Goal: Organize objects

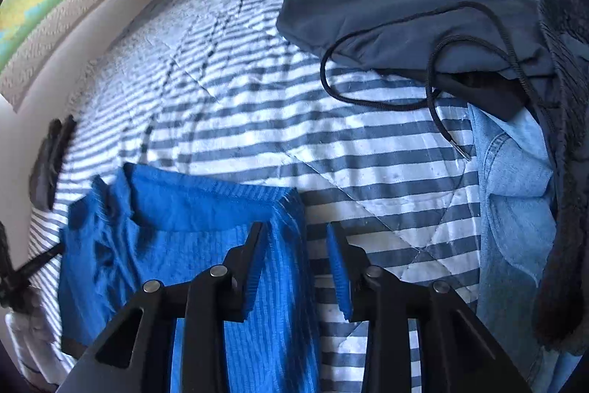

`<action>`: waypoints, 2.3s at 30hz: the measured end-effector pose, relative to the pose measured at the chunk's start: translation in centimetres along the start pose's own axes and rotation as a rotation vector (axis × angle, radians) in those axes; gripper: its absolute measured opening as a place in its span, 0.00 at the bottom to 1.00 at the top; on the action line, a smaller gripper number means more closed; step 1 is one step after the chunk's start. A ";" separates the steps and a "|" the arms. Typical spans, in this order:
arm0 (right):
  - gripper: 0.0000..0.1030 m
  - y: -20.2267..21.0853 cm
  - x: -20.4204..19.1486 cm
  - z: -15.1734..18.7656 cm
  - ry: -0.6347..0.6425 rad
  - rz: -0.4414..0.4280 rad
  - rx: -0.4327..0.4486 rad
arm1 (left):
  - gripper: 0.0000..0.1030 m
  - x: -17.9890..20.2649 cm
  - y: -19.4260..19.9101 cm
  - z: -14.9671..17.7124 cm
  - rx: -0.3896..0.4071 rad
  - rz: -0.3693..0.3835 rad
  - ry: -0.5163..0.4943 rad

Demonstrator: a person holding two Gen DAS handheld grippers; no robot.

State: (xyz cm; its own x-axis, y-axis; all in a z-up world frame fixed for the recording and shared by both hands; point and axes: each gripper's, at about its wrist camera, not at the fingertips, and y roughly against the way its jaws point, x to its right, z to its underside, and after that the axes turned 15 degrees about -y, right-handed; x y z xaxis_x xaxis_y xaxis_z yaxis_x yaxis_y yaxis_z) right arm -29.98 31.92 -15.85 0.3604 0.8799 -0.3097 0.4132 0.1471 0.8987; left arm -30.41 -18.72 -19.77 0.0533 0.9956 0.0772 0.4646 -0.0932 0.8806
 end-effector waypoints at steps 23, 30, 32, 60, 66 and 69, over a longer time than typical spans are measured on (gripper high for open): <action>0.30 4.6 5.8 10.9 0.002 -0.112 -0.167 | 0.41 4.5 6.8 12.6 -0.094 0.060 -0.159; 0.27 6.2 6.4 10.6 -0.005 -0.071 -0.112 | 0.41 8.9 10.8 14.2 -0.014 -0.179 -0.292; 0.27 6.9 7.3 10.6 -0.027 -0.099 -0.107 | 0.41 11.5 12.2 14.1 0.037 -0.136 -0.335; 0.29 6.5 9.9 4.9 -0.094 -0.263 -0.114 | 0.17 43.1 3.8 11.5 -0.026 0.267 -0.697; 0.30 4.3 8.3 2.7 -0.118 -0.286 -0.121 | 0.06 41.2 4.5 10.6 -0.019 0.340 -0.618; 0.30 3.2 7.3 1.5 -0.130 -0.311 -0.128 | 0.05 40.3 5.1 10.4 -0.011 0.371 -0.586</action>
State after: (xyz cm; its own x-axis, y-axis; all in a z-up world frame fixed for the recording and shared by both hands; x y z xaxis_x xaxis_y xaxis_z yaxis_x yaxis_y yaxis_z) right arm -24.76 38.16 -15.66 0.3406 0.7205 -0.6040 0.4149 0.4613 0.7843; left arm -16.70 20.78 -17.01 0.6771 0.7273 0.1118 0.3141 -0.4231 0.8499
